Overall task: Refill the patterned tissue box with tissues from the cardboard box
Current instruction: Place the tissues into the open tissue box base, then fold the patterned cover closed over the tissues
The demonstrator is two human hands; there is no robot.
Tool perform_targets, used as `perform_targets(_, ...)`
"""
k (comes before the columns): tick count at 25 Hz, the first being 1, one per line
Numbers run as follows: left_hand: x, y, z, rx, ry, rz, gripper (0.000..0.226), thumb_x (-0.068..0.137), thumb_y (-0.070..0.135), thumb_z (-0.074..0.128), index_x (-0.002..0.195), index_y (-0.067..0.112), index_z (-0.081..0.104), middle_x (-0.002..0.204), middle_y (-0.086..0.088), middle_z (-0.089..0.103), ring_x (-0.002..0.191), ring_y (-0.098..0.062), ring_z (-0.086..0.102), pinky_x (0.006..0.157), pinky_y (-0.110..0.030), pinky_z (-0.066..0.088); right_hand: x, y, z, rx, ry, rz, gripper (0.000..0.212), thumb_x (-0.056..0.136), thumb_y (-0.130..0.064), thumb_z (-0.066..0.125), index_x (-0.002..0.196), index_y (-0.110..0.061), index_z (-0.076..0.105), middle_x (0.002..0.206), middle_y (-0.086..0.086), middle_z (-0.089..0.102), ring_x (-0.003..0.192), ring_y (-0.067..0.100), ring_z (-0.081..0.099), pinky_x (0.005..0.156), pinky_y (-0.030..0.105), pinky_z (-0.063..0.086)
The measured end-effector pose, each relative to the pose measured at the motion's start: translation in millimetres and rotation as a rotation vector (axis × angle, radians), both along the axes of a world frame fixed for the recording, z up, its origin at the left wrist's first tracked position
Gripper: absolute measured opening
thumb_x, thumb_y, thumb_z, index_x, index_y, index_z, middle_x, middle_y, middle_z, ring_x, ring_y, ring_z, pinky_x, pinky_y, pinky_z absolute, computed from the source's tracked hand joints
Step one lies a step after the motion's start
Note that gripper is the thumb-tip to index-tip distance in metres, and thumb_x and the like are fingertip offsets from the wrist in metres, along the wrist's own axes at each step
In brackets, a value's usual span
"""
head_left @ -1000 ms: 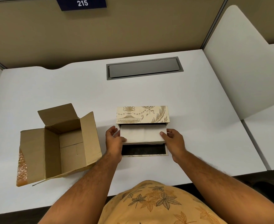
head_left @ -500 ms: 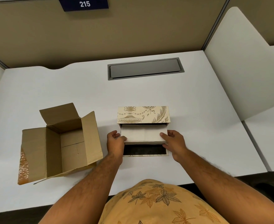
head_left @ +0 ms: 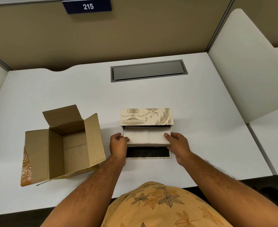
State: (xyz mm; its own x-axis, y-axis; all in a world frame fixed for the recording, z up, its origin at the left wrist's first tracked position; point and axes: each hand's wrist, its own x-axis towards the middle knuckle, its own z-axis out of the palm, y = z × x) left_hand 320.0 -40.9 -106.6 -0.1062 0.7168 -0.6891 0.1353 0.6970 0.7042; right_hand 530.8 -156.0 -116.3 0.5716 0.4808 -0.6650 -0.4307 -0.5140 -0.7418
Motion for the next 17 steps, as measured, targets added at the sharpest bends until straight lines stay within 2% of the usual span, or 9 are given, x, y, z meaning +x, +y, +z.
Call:
perform_targets(3, 5.4, 3.6, 10.5, 0.109, -0.041, 0.095, 0.032, 0.101, 0.029, 0.064, 0.132, 0.024, 0.059, 0.124, 0.000, 0.062, 0.112, -0.022, 0.056, 0.091, -0.035, 0.045, 4.8, 4.3, 8.4, -0.025, -0.115, -0.037, 0.012, 0.101, -0.033, 0.066, 0.105, -0.023, 0.070, 0.117, 0.007, 0.072, 0.110, 0.027, 0.068, 0.100, 0.049, 0.060)
perform_targets(6, 11.6, 17.4, 24.2, 0.261, -0.069, 0.131, 0.022, 0.104, 0.038, 0.059, 0.119, 0.023, 0.065, 0.112, 0.007, 0.070, 0.104, -0.012, 0.063, 0.080, -0.023, 0.046, 13.2, 13.4, 23.7, 0.047, -0.257, -0.083, 0.014, 0.101, -0.035, 0.061, 0.096, -0.027, 0.071, 0.108, 0.004, 0.077, 0.098, 0.023, 0.072, 0.093, 0.045, 0.061)
perform_targets(8, 14.9, 28.8, 31.3, 0.316, -0.047, 0.107, 0.015, 0.105, 0.030, 0.061, 0.114, 0.019, 0.067, 0.108, 0.005, 0.072, 0.103, -0.015, 0.067, 0.077, -0.019, 0.047, 19.3, 22.7, 33.4, 0.089, -0.404, -0.019, 0.017, 0.099, -0.042, 0.067, 0.095, -0.026, 0.073, 0.099, -0.004, 0.077, 0.093, 0.018, 0.072, 0.086, 0.038, 0.059)
perform_targets(11, 17.0, 39.4, 37.6, 0.336, 0.010, 0.021, 0.016, 0.104, 0.013, 0.062, 0.117, 0.014, 0.071, 0.110, -0.002, 0.073, 0.101, -0.018, 0.067, 0.072, -0.015, 0.047, 26.3, 36.7, 41.5, 0.083, -0.541, 0.056, 0.015, 0.095, -0.035, 0.076, 0.097, -0.021, 0.075, 0.091, -0.008, 0.074, 0.092, 0.015, 0.070, 0.085, 0.033, 0.056)
perform_targets(17, 13.7, 36.8, 43.7, 0.329, 0.044, -0.029, 0.018, 0.106, 0.002, 0.056, 0.117, 0.011, 0.067, 0.104, -0.002, 0.069, 0.089, -0.012, 0.065, 0.065, -0.012, 0.046, 33.5, 28.3, 41.6, 0.073, -0.456, 0.104, 0.014, 0.092, -0.020, 0.082, 0.099, -0.010, 0.074, 0.097, 0.006, 0.075, 0.096, 0.028, 0.072, 0.090, 0.044, 0.060)
